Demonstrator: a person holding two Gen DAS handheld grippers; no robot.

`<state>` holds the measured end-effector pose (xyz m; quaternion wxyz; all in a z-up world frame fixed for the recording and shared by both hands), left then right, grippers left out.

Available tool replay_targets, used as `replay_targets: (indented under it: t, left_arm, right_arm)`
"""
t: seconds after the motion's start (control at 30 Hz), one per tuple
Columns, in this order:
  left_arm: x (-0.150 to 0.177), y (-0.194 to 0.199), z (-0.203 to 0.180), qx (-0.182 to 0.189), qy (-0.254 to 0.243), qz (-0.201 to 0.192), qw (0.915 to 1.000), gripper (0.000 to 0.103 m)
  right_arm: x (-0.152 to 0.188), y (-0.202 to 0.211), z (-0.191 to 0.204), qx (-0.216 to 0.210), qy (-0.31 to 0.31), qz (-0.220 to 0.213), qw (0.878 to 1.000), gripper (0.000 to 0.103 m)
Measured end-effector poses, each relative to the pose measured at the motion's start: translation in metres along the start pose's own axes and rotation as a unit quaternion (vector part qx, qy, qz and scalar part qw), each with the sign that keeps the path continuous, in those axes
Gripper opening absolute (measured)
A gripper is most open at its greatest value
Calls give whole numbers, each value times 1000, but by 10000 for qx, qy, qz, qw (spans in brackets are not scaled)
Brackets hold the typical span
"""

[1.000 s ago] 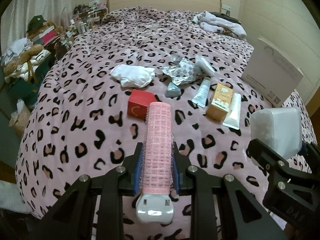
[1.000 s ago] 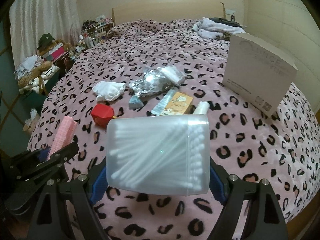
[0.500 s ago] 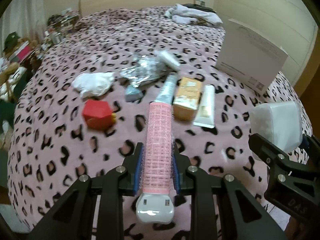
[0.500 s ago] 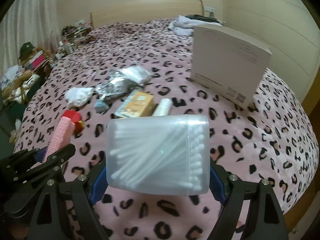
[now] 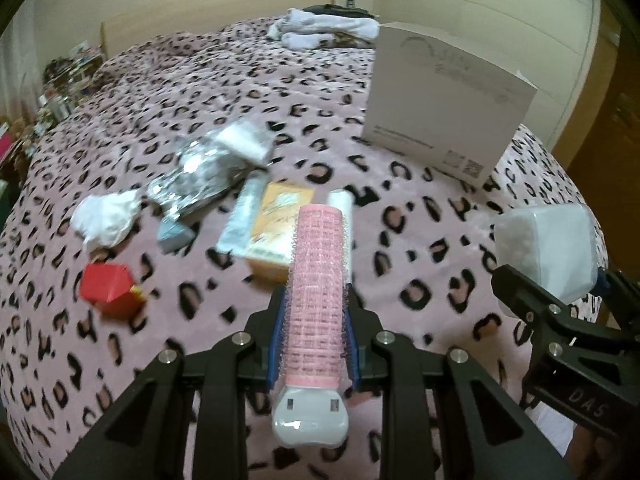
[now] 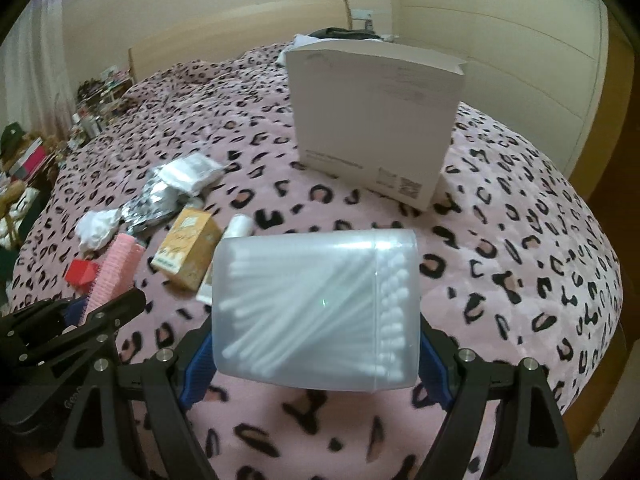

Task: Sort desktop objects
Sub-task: 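Carry the hair roller and cotton swab box toward the white JINCE box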

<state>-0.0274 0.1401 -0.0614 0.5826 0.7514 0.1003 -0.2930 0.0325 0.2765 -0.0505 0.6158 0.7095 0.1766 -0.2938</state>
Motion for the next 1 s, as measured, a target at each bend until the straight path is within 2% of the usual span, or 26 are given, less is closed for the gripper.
replay_targets:
  t: [0.2,0.47,1.0]
  left_arm:
    - [-15,-15,-26,182,-213,-6,9996,25]
    - [-31,-35,-51,248,-442,-5,9987,25]
    - [-51,-59,-95,349,-841,-33,9958,25]
  right_arm:
    - [-9,-3,-25,204,-135,-113,9996,85]
    - [-17,-16,-53,392,-250,-140,9988,85]
    - [-27,-33,-84,561,-354,-188,9976,85]
Point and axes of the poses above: each gripper's, at about its wrist camera, not at the fingertips, and y roughly against the way its jaws point, z to its left, x to its underside, the point moved 6 cm from there along -y, roughly the way its jaws point, and after that the axes turned 11 degrees about y, right-handed, at the moved point
